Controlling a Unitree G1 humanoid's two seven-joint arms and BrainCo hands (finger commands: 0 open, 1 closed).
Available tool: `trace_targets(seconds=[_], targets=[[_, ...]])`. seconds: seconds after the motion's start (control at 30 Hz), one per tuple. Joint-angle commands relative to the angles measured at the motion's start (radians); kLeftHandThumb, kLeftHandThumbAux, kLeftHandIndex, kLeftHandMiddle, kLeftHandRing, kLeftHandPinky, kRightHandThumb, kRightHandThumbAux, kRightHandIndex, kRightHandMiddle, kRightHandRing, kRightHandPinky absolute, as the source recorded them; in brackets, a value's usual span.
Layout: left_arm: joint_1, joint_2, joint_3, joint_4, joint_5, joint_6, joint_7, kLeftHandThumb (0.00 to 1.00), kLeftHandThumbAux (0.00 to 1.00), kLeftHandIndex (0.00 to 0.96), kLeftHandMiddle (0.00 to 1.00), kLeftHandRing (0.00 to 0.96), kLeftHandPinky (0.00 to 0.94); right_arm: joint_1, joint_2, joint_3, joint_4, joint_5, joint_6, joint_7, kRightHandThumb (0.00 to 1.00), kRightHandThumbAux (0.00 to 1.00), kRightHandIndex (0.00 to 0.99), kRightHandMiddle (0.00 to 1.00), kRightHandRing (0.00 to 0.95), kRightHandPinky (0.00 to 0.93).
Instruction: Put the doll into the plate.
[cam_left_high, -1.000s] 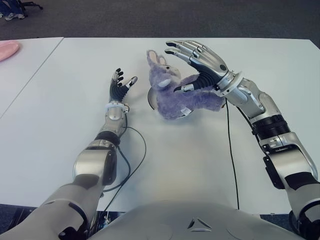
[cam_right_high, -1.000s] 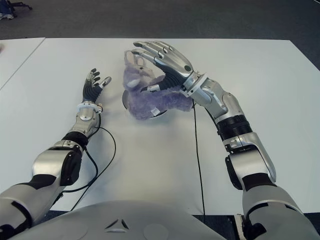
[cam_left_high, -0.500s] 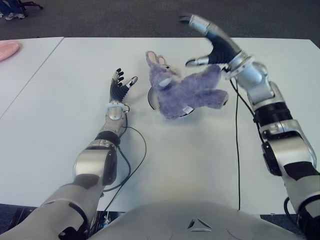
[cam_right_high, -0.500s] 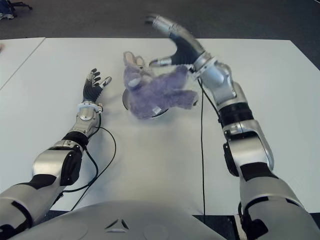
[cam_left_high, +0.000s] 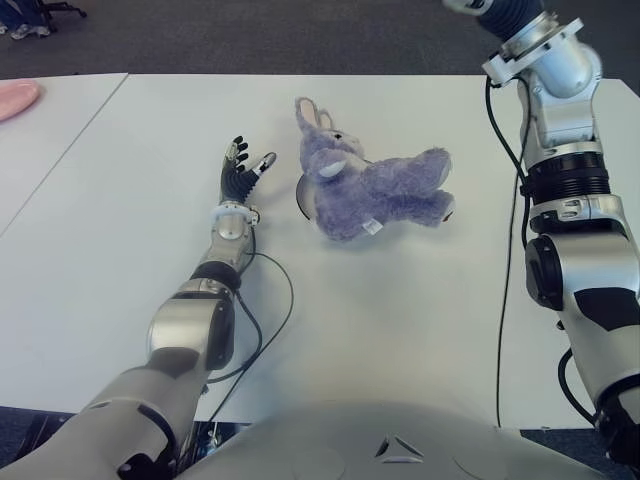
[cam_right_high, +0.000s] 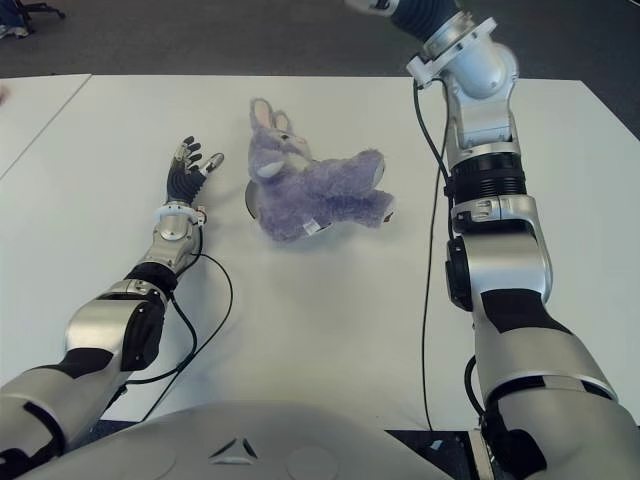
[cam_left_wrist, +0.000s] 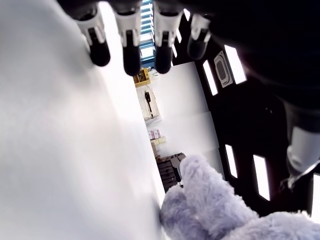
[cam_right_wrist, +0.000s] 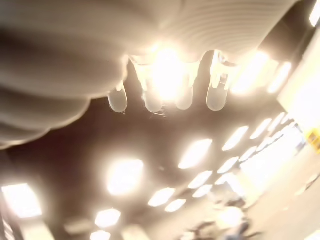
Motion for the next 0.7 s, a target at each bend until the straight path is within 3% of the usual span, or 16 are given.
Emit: trace_targets(seconds=[0.03,0.37,0.47,0.53,0.7], targets=[[0.178,-0.077,-0.011,0.126,0.004,0.121,-0.019,0.0,0.525,0.041,0.129,0.124,0.106,0.021,0.032,-0.069,-0.129,0.187,0.309,0.061,0.066,0.336,0.0,0.0,0.0,0.0],[0.175,-0.086,-0.008,0.126,0.001,0.119,-0.014,0.0,0.53,0.046,0.136,0.13,0.113,0.016,0.021,-0.143,-0.224,0.306,0.615,0.016,0.115,0.299,0.0,0.0,0.0,0.0],[0.174,-0.087,-0.005,0.126,-0.002,0.119,-0.02,0.0,0.525,0.048,0.135,0.13,0.115,0.004,0.004,-0.176,-0.181,0.331,0.68,0.029,0.121,0.298,0.0,0.0,0.0,0.0],[0.173,-0.088,-0.005,0.126,-0.002,0.119,-0.021,0.0,0.523,0.048,0.134,0.131,0.116,0.001,-0.002,-0.188,-0.168,0.336,0.7,0.036,0.122,0.299,0.0,0.0,0.0,0.0],[0.171,-0.089,-0.003,0.126,-0.004,0.122,-0.021,0.0,0.524,0.051,0.132,0.132,0.127,-0.047,-0.026,-0.223,0.11,0.294,0.61,0.123,0.115,0.328,0.0,0.0,0.0,0.0]])
